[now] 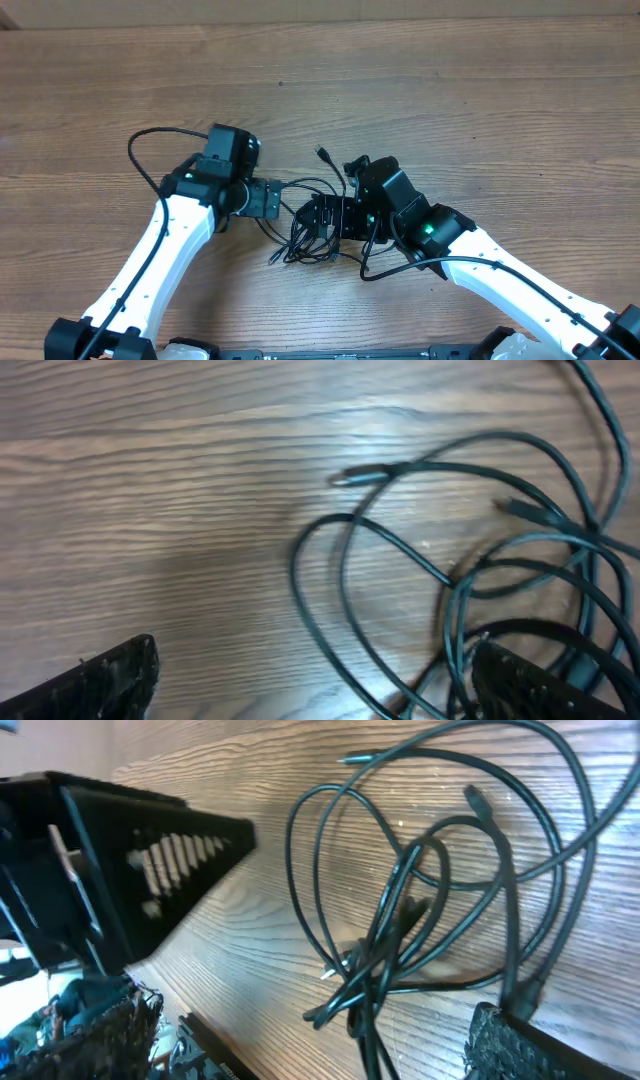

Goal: Untangle cables

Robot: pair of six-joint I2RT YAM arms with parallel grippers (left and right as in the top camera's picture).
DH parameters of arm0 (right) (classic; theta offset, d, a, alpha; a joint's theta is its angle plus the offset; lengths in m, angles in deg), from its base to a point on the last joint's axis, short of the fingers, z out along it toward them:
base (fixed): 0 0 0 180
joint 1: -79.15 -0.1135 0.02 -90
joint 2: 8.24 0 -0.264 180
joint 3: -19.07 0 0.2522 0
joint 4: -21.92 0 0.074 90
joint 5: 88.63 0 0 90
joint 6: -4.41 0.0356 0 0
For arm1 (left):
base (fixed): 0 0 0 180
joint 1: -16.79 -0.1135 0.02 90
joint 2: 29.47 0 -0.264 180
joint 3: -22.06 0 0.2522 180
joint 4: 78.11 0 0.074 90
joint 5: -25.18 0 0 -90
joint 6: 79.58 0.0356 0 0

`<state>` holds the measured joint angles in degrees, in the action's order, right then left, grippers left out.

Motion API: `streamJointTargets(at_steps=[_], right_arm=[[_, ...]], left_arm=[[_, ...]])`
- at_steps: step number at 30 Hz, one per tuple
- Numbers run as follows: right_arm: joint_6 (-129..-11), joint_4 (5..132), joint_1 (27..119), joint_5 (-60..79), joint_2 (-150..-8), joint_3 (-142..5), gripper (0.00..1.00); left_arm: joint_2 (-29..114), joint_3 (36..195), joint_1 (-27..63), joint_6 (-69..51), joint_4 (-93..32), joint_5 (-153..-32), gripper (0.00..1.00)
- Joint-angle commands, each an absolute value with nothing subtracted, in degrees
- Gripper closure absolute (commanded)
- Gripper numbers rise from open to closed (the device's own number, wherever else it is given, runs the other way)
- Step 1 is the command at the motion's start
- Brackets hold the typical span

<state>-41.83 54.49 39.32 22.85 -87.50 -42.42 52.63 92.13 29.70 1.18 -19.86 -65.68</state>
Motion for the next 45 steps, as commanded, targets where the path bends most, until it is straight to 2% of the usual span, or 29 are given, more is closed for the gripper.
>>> streamJointTargets(at_steps=[1, 11, 14, 17, 18, 19, 20, 22, 31, 34, 39, 40, 43, 45], right_arm=[[-40.4, 54.5, 38.6, 21.4, -88.8, -43.7, 0.00], [-37.4, 53.8, 35.7, 21.6, -98.2, -43.7, 0.01], [-37.4, 53.7, 35.4, 21.6, -98.8, -43.7, 0.10], [-37.4, 52.9, 35.4, 21.5, -98.8, -43.7, 0.29], [-37.4, 52.7, 35.4, 21.4, -98.8, -43.7, 0.42], [-37.4, 52.4, 35.4, 21.3, -98.8, -43.7, 0.59], [-37.4, 52.2, 35.4, 21.3, -98.8, -43.7, 0.82], [-37.6, 51.9, 35.4, 21.3, -98.8, -43.7, 0.96], [-40.4, 50.7, 35.5, 22.7, -98.6, -43.7, 0.96], [-43.1, 50.1, 36.2, 23.7, -97.5, -43.9, 0.96], [-46.9, 49.6, 40.2, 27.1, -92.7, -43.9, 0.96], [-47.7, 49.4, 41.3, 28.2, -91.4, -43.9, 0.96], [-50.8, 49.2, 44.8, 31.7, -87.8, -43.9, 0.96], [-52.0, 49.2, 47.1, 33.7, -85.9, -43.9, 0.96]], left_arm=[[53.0, 93.2, 26.9, -1.4, -20.0, -64.9, 0.00], [53.0, 93.2, 26.2, -1.4, -18.5, -64.9, 0.00], [53.0, 93.2, 26.2, -1.4, -18.5, -64.9, 0.00], [53.0, 93.2, 26.2, -1.4, -18.5, -64.9, 0.00], [53.0, 93.2, 26.2, -1.4, -18.6, -64.9, 0.00], [53.0, 93.2, 26.2, -1.4, -18.6, -64.9, 0.00], [53.0, 93.2, 26.2, -1.4, -18.6, -64.9, 0.00], [53.0, 93.2, 26.2, -1.4, -18.5, -64.9, 0.00], [53.0, 93.2, 26.2, -1.1, -17.6, -65.1, 0.00], [53.0, 93.2, 26.2, 2.3, -16.9, -69.3, 0.00], [53.0, 93.2, 26.2, 18.7, -16.6, -88.3, 0.22], [53.0, 93.2, 26.2, 22.2, -16.5, -92.9, 0.23], [53.0, 93.2, 26.2, 28.6, -16.5, -104.2, 0.20], [53.0, 93.2, 26.2, 32.7, -16.6, -111.9, 0.09]])
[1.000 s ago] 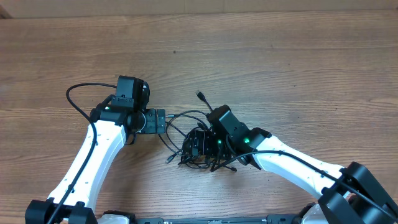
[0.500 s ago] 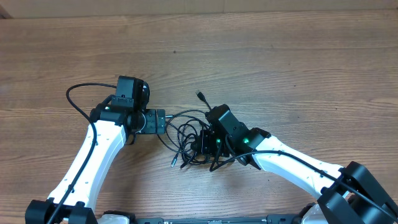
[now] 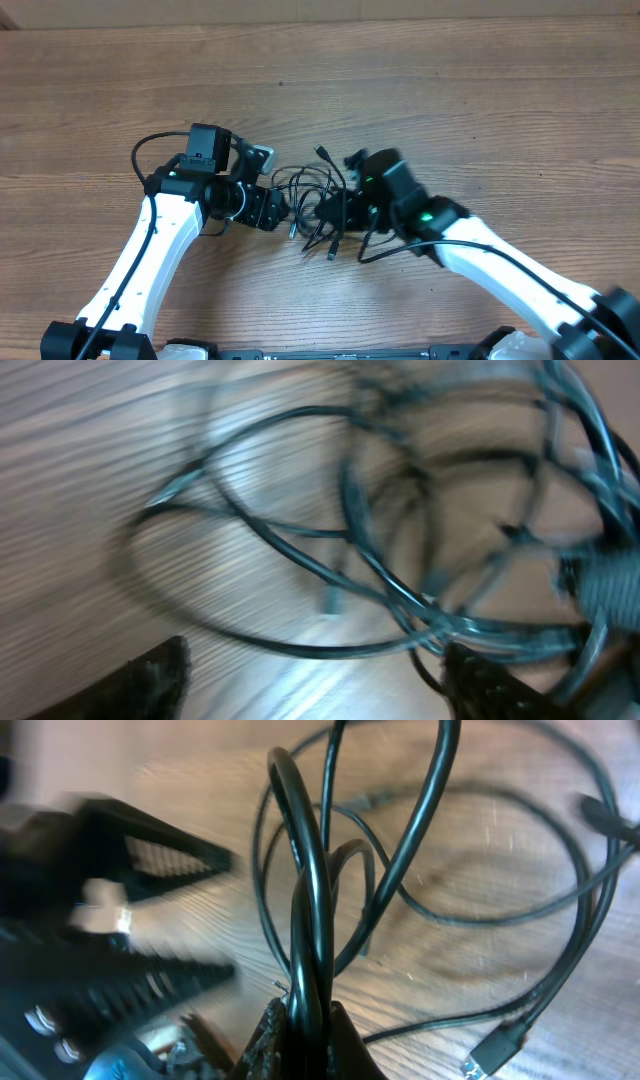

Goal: Untangle cables

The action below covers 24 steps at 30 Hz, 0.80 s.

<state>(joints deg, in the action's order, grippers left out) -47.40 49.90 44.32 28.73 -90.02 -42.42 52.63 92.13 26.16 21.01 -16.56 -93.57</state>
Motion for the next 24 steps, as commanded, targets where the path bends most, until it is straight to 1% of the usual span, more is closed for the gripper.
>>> streamJointTargets(at_steps=[1, 2, 5, 12, 17, 20, 24], right_arm=[[-52.8, 49.2, 48.3, 34.8, -84.9, -43.9, 0.96], [-53.0, 49.2, 49.2, 35.3, -84.4, -43.9, 0.96], [-53.1, 49.3, 52.0, 37.1, -83.4, -43.9, 0.96], [-54.9, 49.2, 55.9, 40.0, -83.4, -43.9, 0.96], [-61.7, 48.5, 58.3, 44.8, -83.3, -43.9, 0.96], [-66.2, 46.5, 60.1, 48.2, -83.3, -43.9, 0.96], [-66.6, 41.4, 62.5, 51.3, -83.3, -43.9, 0.96]], left_arm=[[52.9, 93.2, 26.2, 34.8, -16.6, -115.6, 0.04], [52.9, 93.2, 26.2, 36.5, -16.6, -118.5, 0.00], [52.9, 93.2, 26.2, 40.2, -16.8, -124.6, 0.00], [52.9, 93.2, 26.2, 40.0, -16.8, -126.1, 0.00], [52.3, 93.4, 26.2, 38.2, -16.8, -127.9, 0.00], [50.8, 93.8, 26.2, 36.2, -16.8, -127.8, 0.00], [47.5, 93.9, 26.2, 32.9, -17.7, -125.5, 0.00]])
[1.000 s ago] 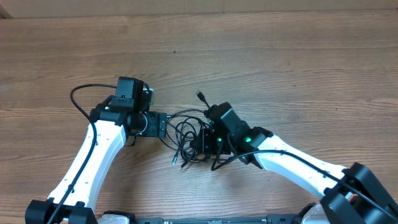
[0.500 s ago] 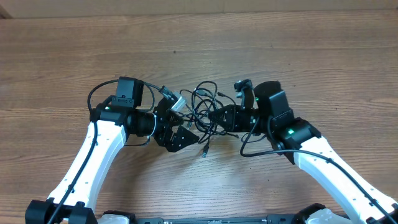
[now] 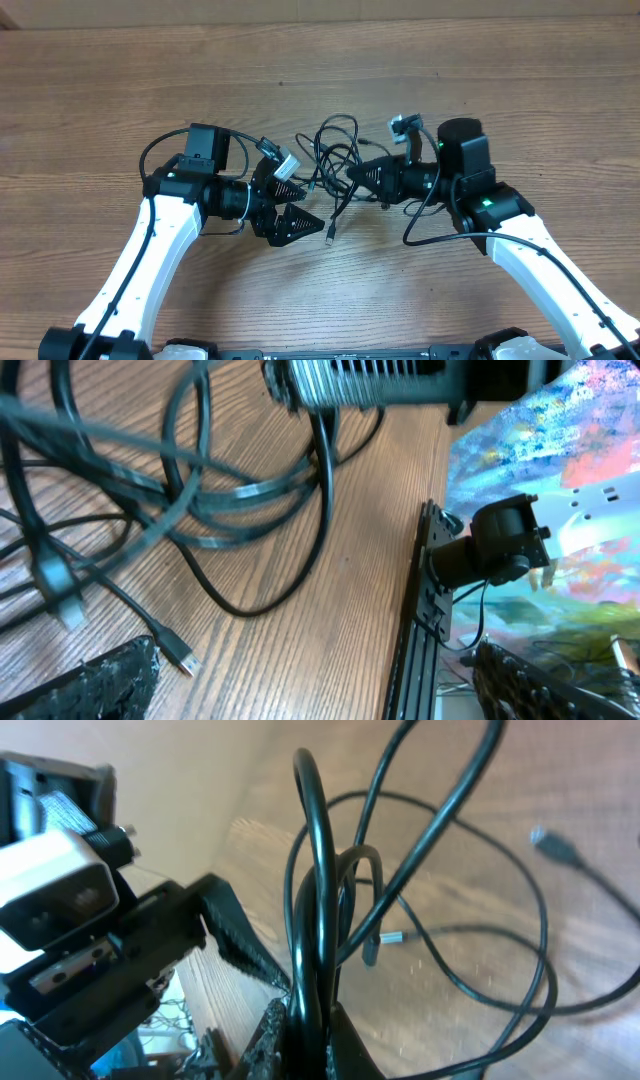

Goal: Untangle cables

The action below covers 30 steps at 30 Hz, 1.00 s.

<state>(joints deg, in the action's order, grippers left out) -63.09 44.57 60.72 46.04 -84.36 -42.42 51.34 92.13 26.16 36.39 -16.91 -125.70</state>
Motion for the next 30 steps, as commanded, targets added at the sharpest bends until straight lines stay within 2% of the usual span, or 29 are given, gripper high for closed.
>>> streamJointTargets(at_steps=[1, 8, 18, 23, 30], right_arm=[[-66.6, 39.7, 63.2, 52.9, -83.4, -43.9, 0.96], [-63.8, 30.7, 64.5, 58.1, -83.4, -43.9, 0.96], [-59.6, 28.0, 64.5, 58.1, -83.4, -43.9, 0.96], [-57.3, 25.8, 64.5, 58.1, -83.4, -43.9, 0.96], [-56.8, 25.5, 64.5, 58.1, -83.4, -43.9, 0.96]], left_arm=[[46.4, 93.9, 26.2, 31.0, -18.1, -123.7, 0.00], [38.2, 93.9, 26.2, 17.2, -22.1, -108.0, 0.00], [30.6, 93.9, 26.2, -0.8, -26.8, -98.8, 0.00], [30.5, 93.8, 26.2, -5.1, -26.7, -95.5, 0.00], [30.5, 93.8, 26.2, -5.0, -26.8, -95.5, 0.00]])
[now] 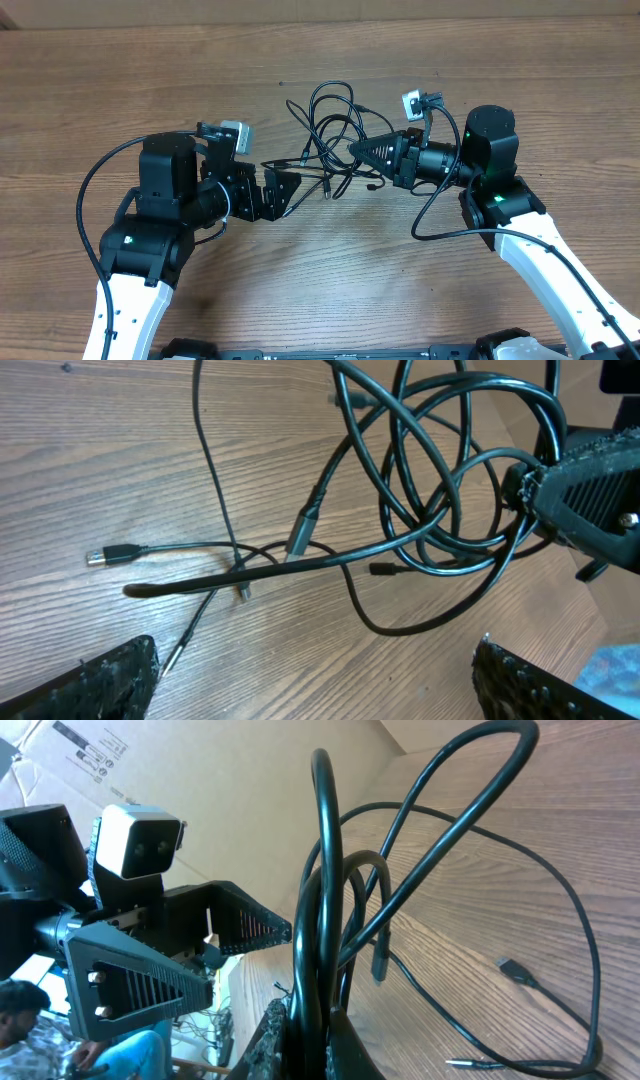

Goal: Untangle cables

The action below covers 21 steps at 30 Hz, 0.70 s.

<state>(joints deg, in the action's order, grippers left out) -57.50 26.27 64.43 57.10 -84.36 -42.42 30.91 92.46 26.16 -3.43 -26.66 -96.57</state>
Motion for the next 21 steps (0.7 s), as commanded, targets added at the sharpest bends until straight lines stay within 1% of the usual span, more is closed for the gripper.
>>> streamJointTargets(at_steps=[1, 7, 15, 21], right_arm=[[-56.8, 25.5, 64.5, 58.1, -83.4, -43.9, 0.96], [-55.3, 25.4, 64.5, 58.1, -83.4, -43.9, 0.96], [-55.4, 23.6, 64.5, 60.6, -83.4, -43.8, 0.96], [-55.3, 22.5, 64.5, 61.1, -83.4, -43.8, 0.96]], left_arm=[[30.5, 93.8, 26.2, -5.0, -26.7, -95.5, 0.00], [31.0, 93.8, 26.2, -5.6, -26.8, -95.3, 0.00], [33.1, 93.8, 26.2, -14.4, -27.2, -95.3, 0.00], [33.2, 93.8, 26.2, -15.6, -28.4, -96.4, 0.00]])
